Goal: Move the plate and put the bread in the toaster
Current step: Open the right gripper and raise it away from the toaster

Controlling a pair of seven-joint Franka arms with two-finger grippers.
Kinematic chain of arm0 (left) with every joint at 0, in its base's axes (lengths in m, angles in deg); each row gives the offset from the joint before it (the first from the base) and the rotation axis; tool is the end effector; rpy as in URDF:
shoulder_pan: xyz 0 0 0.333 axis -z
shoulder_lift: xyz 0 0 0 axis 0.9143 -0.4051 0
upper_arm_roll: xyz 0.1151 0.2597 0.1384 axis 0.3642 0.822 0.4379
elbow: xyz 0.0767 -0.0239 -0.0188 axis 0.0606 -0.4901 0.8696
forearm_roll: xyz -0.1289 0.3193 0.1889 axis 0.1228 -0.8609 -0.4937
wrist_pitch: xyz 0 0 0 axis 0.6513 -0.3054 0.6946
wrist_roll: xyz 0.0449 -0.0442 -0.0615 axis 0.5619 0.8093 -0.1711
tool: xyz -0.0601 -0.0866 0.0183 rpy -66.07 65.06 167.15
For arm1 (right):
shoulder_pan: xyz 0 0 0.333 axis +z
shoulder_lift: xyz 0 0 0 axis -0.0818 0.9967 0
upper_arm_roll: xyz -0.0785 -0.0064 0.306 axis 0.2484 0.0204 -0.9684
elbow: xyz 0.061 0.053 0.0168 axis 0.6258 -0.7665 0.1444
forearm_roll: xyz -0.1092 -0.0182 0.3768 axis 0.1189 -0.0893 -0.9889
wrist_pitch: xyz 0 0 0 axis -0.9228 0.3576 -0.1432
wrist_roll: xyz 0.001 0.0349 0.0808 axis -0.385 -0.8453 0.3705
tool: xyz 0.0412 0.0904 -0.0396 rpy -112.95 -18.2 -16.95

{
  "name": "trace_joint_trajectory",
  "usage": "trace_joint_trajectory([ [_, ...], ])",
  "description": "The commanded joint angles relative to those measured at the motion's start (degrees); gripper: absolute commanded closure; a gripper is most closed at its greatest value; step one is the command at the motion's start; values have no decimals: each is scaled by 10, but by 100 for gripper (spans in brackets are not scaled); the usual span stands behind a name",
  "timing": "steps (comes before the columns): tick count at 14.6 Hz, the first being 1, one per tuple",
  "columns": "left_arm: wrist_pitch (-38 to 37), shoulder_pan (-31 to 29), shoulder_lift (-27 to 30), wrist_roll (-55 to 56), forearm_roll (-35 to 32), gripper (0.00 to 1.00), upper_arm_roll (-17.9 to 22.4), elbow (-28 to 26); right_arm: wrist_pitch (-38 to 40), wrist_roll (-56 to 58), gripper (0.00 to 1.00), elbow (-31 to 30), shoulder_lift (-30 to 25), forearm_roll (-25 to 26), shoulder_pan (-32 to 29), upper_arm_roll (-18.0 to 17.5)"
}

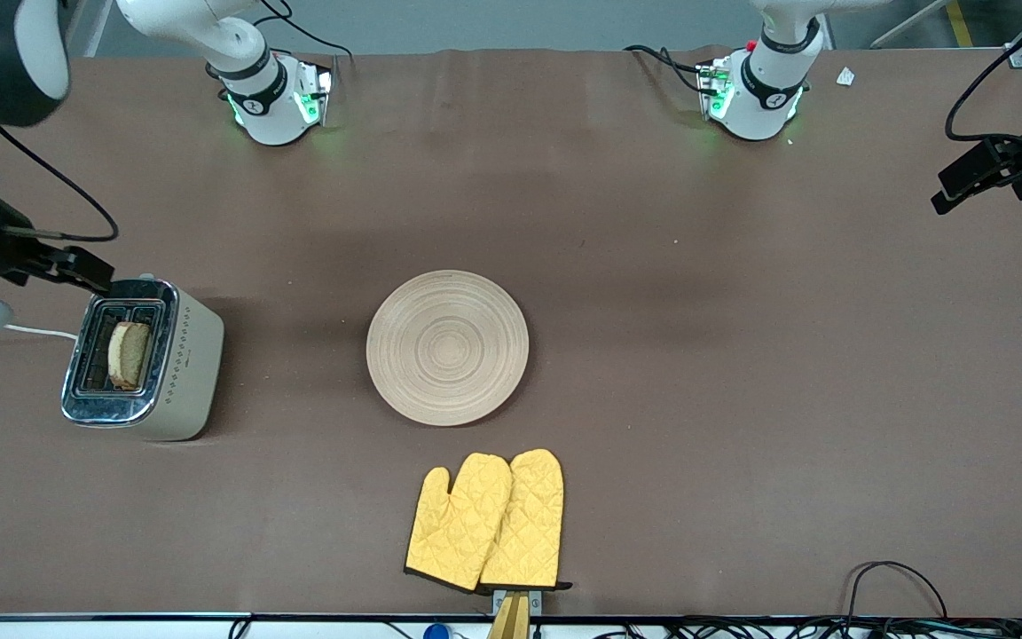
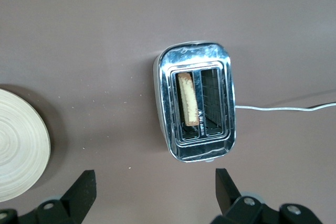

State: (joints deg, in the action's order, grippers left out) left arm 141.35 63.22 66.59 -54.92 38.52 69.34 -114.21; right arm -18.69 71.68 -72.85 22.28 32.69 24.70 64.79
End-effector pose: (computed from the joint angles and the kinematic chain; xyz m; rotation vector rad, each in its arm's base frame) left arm 0.5289 -0.0319 0.6744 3.1148 0.2662 0.0258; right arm 0.5899 0.0149 0.6150 3.0086 -0.1936 0.0001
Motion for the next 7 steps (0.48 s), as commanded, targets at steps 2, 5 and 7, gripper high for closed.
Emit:
trace_joint_trajectory([
  [2,-4,-2,3,-10,4,0,0,-1,34,74,0,-16,-71,-21,-2,28],
  [5,-3,-1,3,-7,-2,0,0,0,31,78,0,-68,-109,-20,-2,26],
  [7,-3,-1,3,-7,-2,0,0,0,-11,80,0,-138,-149,-19,-31,6],
])
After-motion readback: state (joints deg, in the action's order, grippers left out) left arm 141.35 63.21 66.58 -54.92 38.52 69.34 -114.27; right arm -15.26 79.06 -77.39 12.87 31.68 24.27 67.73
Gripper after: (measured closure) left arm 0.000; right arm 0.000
